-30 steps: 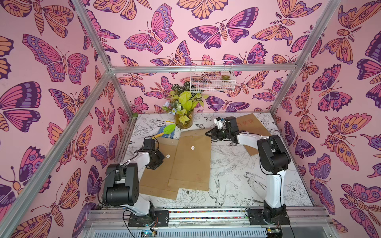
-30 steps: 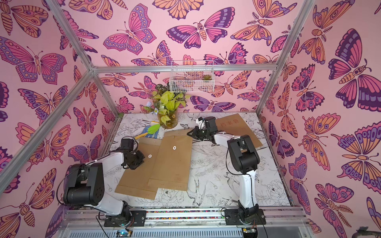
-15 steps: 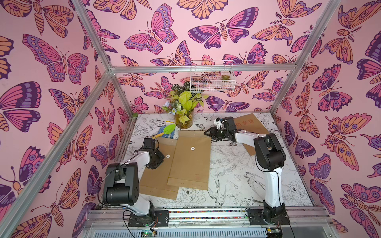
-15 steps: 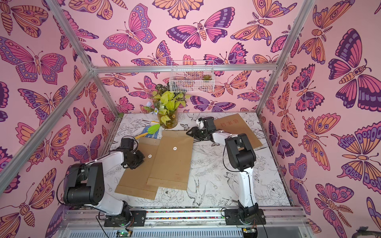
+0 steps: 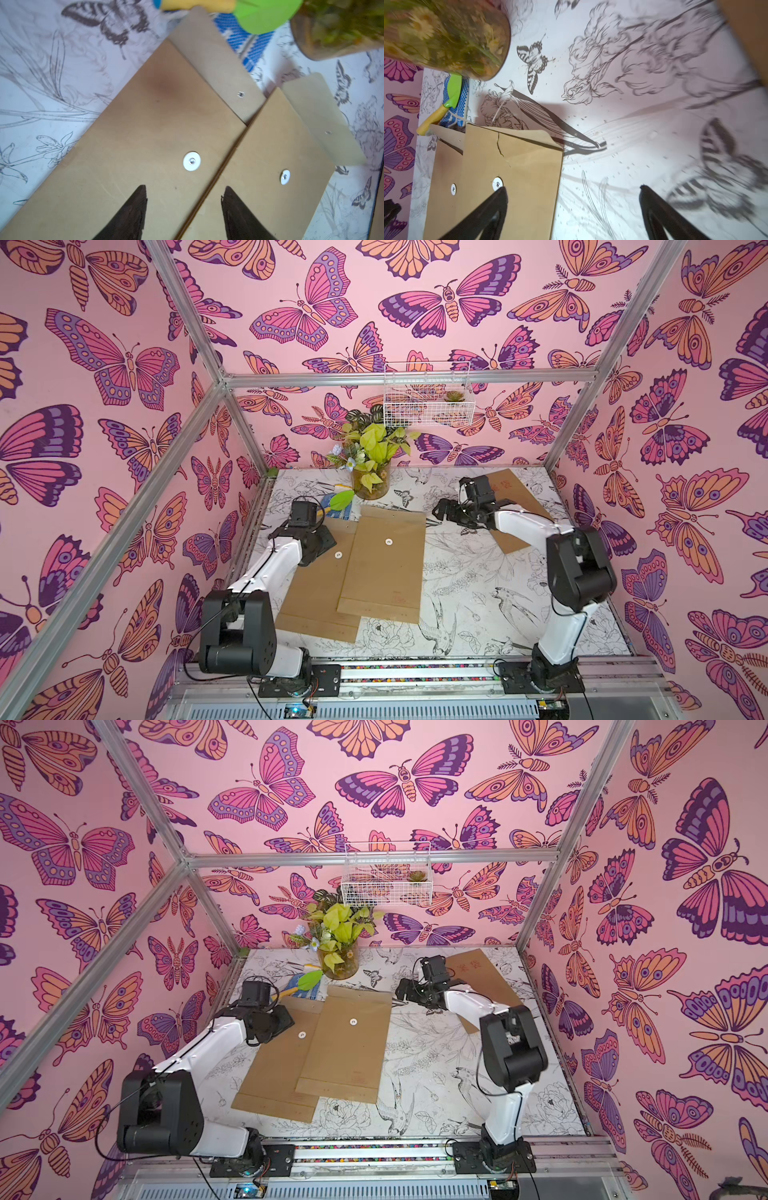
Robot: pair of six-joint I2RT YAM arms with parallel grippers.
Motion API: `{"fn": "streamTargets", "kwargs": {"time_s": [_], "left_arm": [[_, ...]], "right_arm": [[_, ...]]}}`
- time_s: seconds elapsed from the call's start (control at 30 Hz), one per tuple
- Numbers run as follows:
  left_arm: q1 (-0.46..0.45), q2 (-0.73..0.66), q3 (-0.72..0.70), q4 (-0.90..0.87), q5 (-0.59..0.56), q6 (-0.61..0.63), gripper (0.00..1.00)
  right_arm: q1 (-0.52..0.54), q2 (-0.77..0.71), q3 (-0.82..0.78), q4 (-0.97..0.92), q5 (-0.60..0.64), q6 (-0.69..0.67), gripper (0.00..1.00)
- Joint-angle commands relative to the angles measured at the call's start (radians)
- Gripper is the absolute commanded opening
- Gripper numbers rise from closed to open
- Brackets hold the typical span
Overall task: Open the file bag
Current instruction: Move the file bag to the center of the board.
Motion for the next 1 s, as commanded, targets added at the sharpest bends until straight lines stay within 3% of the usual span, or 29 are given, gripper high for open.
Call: {"fn": "streamTargets", "kwargs": {"time_s": [0.0, 0.13, 0.33, 0.4, 0.5, 0.73, 0.97], "left_arm": [[-0.153, 0.002, 0.037, -0.050, -0.134, 0.071, 0.62], [-0.419, 0.109, 0.147, -0.048, -0.288, 0.103, 0.65], [-0.644, 0.357, 0.367, -0.040, -0.344, 0.124, 0.76], [-0.677, 0.412, 0.424, -0.031, -0.321, 0.122, 0.80], [-0.702, 0.464, 0.473, 0.004, -0.262, 0.118, 1.00], [-0.713, 0.463, 0.464, 0.078, -0.244, 0.104, 1.00], [-0.706, 0.415, 0.392, 0.134, -0.264, 0.083, 1.00]], "right_arm": [[-0.001, -0.106, -0.096, -0.030, 0.194, -0.025, 0.99], [-0.029, -0.173, -0.151, -0.053, 0.387, -0.011, 0.99], [-0.204, -0.089, -0.089, -0.136, 0.236, 0.014, 0.99], [-0.249, -0.049, -0.064, -0.143, 0.179, 0.019, 0.99], [-0.291, 0.026, -0.005, -0.162, 0.118, 0.017, 0.99], [-0.323, 0.140, 0.071, -0.217, 0.084, 0.026, 0.99], [-0.311, 0.125, -0.041, -0.222, 0.072, 0.111, 0.99]]}}
